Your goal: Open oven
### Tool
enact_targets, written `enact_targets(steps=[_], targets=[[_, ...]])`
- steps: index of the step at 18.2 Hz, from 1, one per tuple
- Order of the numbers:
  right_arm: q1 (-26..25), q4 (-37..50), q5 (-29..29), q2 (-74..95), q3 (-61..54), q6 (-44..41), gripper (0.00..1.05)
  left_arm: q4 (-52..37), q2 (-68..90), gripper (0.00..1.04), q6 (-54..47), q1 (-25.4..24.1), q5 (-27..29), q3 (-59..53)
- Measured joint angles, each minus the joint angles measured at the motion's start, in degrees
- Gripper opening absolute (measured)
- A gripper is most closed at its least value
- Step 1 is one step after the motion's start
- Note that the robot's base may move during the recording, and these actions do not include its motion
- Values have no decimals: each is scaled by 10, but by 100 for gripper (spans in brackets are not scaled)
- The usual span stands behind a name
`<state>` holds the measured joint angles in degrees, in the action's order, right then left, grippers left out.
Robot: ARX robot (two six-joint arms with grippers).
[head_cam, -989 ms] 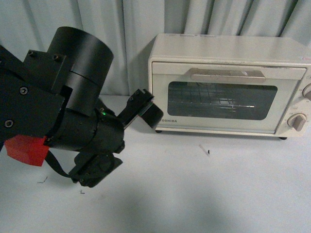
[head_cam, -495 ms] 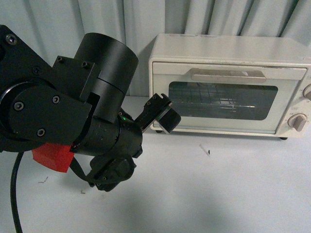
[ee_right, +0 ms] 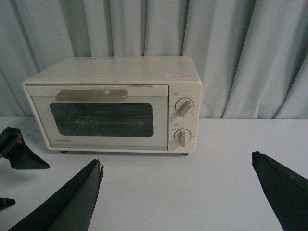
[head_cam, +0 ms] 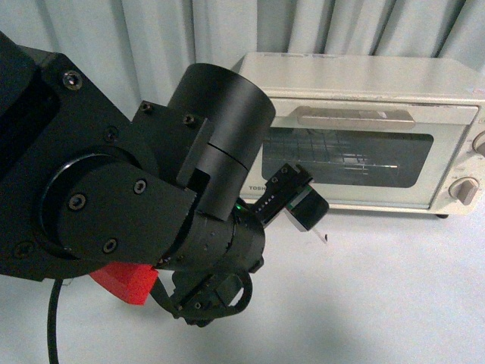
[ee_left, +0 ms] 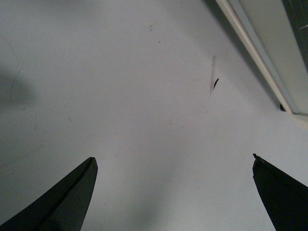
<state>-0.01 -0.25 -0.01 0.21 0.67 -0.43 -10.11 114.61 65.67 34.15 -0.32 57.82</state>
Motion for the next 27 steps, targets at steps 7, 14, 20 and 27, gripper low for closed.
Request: enact_targets(steps=[7,14,20,27], targets=[[0,0,0,0,0,0,98,57,2,98,-59,29,51,26],[0,0,0,0,0,0,98,104,5,98,-45,21,28,57],[0,0,0,0,0,0,98,163,9,98,-59,-63,-3,145],[0,0,0,0,0,0,98,152,79,98,-53,-95,-24,151]])
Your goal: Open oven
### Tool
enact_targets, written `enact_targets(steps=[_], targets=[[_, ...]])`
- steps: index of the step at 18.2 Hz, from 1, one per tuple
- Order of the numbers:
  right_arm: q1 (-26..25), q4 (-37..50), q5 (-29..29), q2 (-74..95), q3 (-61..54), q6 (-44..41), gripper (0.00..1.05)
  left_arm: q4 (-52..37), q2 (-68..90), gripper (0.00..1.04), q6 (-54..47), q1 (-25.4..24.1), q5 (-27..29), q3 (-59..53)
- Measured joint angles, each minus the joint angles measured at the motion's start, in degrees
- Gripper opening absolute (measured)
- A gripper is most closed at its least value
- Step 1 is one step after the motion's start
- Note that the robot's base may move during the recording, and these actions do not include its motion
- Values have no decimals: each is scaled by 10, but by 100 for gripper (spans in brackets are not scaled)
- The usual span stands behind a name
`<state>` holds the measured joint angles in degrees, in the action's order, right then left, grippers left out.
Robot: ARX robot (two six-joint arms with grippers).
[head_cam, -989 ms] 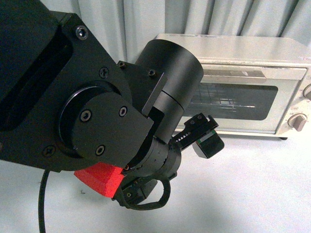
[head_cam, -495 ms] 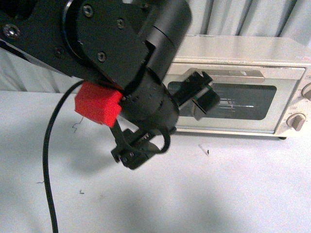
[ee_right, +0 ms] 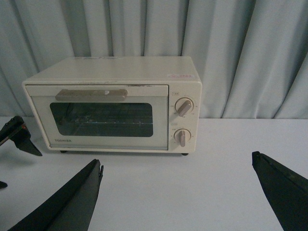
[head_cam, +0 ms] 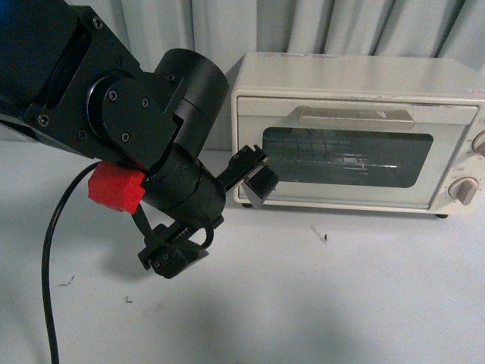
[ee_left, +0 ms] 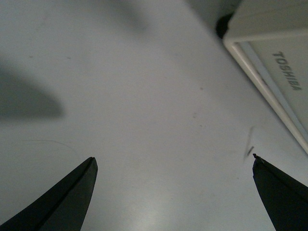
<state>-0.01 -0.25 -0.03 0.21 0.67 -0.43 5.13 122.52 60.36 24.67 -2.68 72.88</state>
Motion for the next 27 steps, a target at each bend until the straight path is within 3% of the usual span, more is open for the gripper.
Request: enact_targets(steps=[5,11,27], targets=[[0,0,0,0,0,0,98,10,17,98,29,0,2,3],[0,0,0,0,0,0,98,-75,9,98,132,50,-27,-39],[0,0,0,0,0,0,98,-83,79,98,167,63,-2,41]])
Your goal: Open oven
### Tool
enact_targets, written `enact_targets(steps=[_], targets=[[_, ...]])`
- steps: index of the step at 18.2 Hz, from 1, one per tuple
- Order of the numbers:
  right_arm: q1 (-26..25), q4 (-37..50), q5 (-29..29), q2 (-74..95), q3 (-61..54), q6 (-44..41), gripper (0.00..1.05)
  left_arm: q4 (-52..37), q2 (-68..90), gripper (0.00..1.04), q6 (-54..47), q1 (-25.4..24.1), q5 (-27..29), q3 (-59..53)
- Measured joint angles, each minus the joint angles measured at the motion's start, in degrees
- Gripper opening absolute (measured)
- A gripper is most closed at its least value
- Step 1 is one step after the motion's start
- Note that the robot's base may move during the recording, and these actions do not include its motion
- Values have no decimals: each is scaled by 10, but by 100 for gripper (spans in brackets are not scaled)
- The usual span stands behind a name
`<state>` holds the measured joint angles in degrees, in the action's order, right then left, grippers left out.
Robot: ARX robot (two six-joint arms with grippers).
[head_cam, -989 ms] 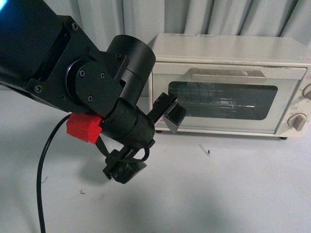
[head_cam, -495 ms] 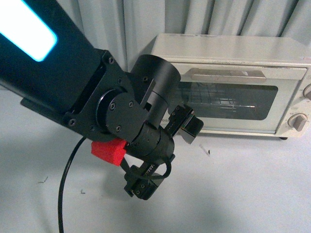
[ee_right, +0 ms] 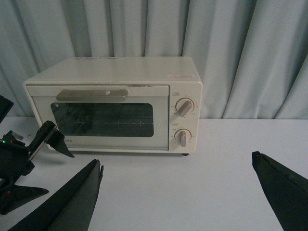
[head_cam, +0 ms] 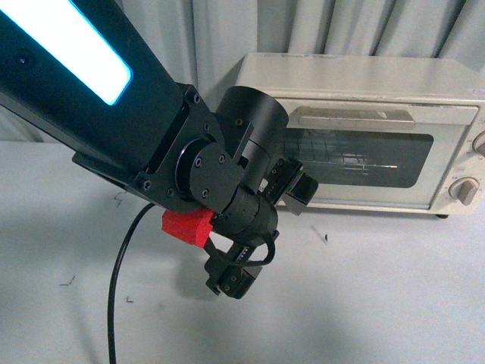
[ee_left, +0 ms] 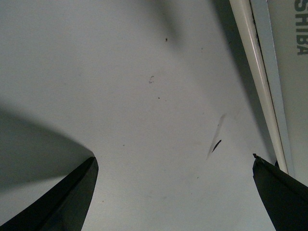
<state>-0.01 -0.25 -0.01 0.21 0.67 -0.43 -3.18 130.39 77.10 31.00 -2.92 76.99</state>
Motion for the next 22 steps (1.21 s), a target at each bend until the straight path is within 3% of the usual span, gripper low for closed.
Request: enact_targets(steps=[22], targets=[[0,0,0,0,0,0,98,-35,4,98,5,50,43,-16]])
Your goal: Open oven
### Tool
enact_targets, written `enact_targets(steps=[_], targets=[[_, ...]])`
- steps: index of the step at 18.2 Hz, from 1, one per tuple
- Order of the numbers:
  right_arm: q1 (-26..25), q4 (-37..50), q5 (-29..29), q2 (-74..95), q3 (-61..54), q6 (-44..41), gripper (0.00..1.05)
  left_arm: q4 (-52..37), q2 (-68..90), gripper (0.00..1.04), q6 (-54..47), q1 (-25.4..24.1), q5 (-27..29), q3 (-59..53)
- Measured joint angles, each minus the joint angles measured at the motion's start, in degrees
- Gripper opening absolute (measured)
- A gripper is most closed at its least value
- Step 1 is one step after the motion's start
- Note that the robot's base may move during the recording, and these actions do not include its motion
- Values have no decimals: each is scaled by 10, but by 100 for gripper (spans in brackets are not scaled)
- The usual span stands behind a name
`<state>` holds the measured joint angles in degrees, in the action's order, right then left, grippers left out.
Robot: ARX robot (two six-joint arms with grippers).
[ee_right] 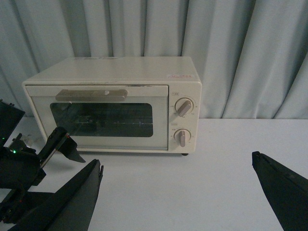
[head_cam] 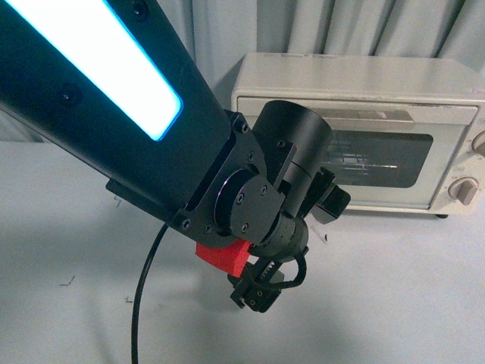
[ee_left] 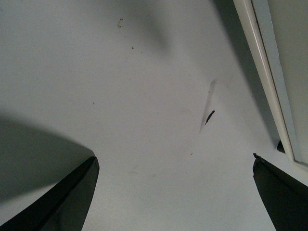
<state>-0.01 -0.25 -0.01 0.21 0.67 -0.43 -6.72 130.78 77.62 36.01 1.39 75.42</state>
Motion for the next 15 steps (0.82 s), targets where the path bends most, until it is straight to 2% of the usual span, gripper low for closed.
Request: enact_targets(steps=[7,15], targets=[[0,0,0,0,0,0,98,-2,-5,98,3,8,8,-11],[0,0,0,0,0,0,98,-60,-25,98,2,-14,6,-67]])
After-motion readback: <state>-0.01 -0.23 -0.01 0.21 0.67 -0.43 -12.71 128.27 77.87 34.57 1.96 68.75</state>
